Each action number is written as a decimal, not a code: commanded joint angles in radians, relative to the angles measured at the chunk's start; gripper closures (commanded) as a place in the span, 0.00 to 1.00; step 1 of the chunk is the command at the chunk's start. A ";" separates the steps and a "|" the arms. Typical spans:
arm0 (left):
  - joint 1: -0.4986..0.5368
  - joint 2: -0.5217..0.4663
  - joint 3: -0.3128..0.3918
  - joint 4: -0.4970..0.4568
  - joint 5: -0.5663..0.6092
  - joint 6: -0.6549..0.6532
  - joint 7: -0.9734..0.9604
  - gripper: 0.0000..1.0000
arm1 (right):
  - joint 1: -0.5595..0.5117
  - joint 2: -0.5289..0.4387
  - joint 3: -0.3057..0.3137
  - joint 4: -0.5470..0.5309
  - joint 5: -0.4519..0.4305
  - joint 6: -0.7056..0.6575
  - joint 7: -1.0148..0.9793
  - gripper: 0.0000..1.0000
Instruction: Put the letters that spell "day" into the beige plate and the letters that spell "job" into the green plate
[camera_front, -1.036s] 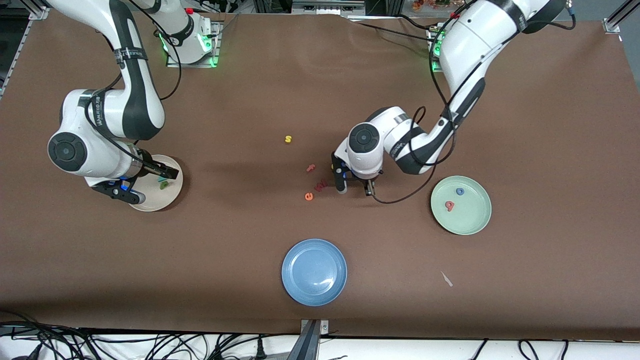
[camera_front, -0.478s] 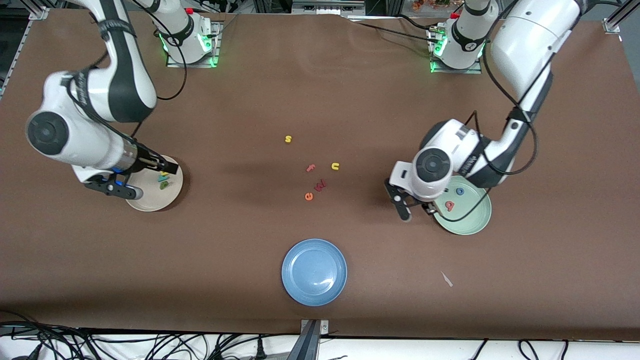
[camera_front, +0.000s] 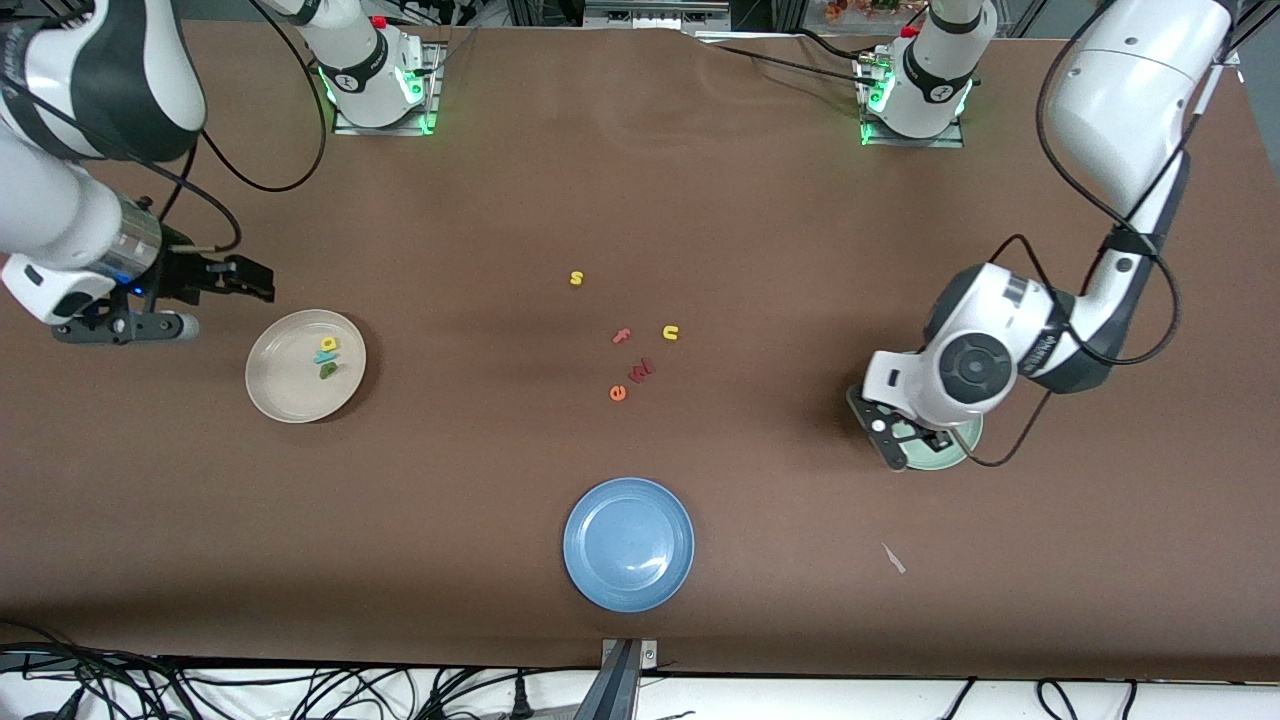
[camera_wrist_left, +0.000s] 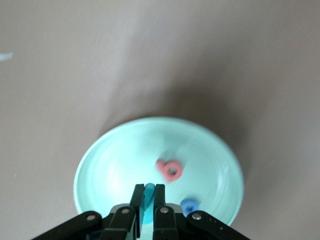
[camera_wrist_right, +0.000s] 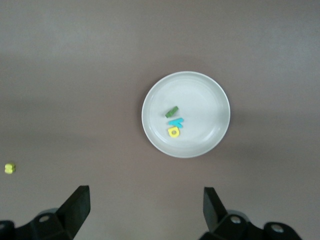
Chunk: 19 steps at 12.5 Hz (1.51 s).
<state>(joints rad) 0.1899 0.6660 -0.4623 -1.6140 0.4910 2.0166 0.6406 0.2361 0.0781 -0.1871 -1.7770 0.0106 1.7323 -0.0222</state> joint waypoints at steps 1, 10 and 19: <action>0.031 0.015 -0.006 0.000 -0.005 -0.007 0.048 1.00 | -0.081 -0.072 0.102 0.008 -0.035 -0.084 -0.007 0.00; 0.045 0.079 0.028 -0.021 0.063 0.054 0.054 1.00 | -0.147 -0.116 0.126 0.119 -0.040 -0.204 -0.008 0.00; 0.059 0.044 0.024 -0.026 0.045 0.031 0.054 0.00 | -0.077 -0.069 0.054 0.189 -0.037 -0.240 0.004 0.00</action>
<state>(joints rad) 0.2359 0.7531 -0.4325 -1.6339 0.5191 2.0615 0.6823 0.1350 -0.0062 -0.1099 -1.6190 -0.0213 1.5186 -0.0221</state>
